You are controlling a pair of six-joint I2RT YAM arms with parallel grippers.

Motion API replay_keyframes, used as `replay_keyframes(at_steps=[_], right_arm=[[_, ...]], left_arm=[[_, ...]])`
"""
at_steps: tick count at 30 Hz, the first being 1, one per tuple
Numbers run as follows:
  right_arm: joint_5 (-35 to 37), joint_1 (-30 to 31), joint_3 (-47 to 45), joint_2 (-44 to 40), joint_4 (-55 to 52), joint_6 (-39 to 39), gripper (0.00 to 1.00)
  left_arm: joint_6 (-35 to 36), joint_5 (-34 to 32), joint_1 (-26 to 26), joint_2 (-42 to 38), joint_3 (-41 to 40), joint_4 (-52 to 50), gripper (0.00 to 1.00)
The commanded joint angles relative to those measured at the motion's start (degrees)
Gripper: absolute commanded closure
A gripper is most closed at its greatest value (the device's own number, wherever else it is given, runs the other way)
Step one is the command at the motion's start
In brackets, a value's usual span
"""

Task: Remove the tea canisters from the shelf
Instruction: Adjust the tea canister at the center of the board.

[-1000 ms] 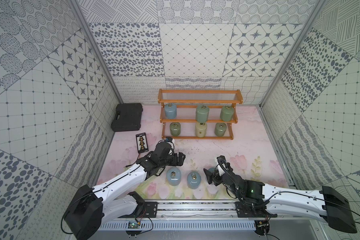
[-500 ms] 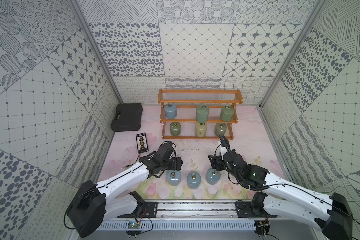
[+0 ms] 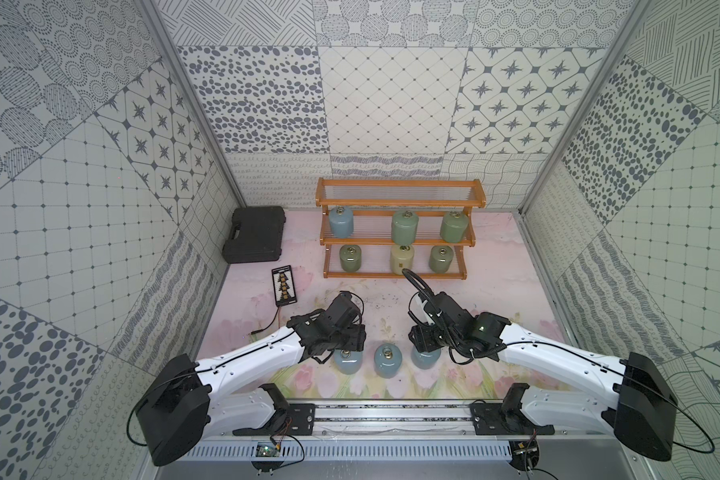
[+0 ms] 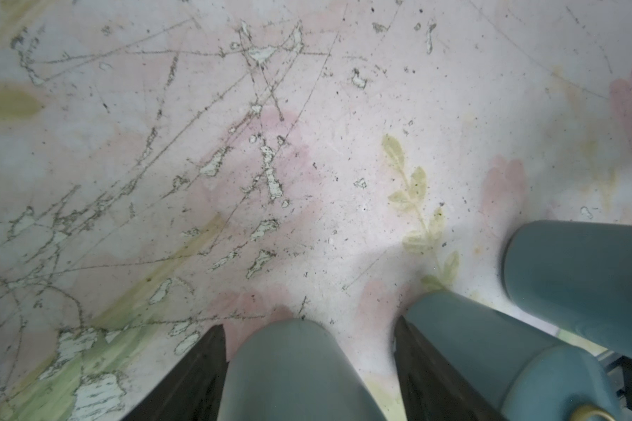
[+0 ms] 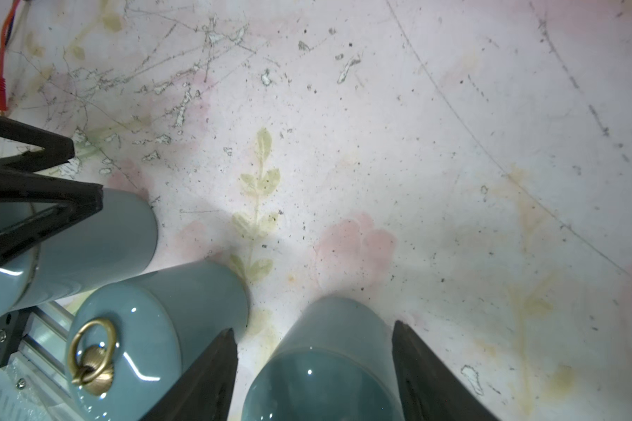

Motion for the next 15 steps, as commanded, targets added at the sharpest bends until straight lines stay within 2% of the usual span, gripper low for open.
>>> replay_keyframes(at_steps=[1,10,15], right_arm=[[-1.79,-0.23,1.92,0.4,-2.73,-0.1,0.3],[-2.85,-0.27,0.15,-1.1,-4.56,1.73,0.35],[-3.76,-0.14,-0.2,-1.17,-6.34,2.6,0.37]], left_arm=[[-3.22,-2.82,-1.7,-0.83,-1.37,-7.65,0.24],[-3.18,-2.09,-2.12,-2.22,-1.68,-6.22,0.23],[-1.98,-3.48,-2.18,-2.25,-0.64,-5.96,0.14]])
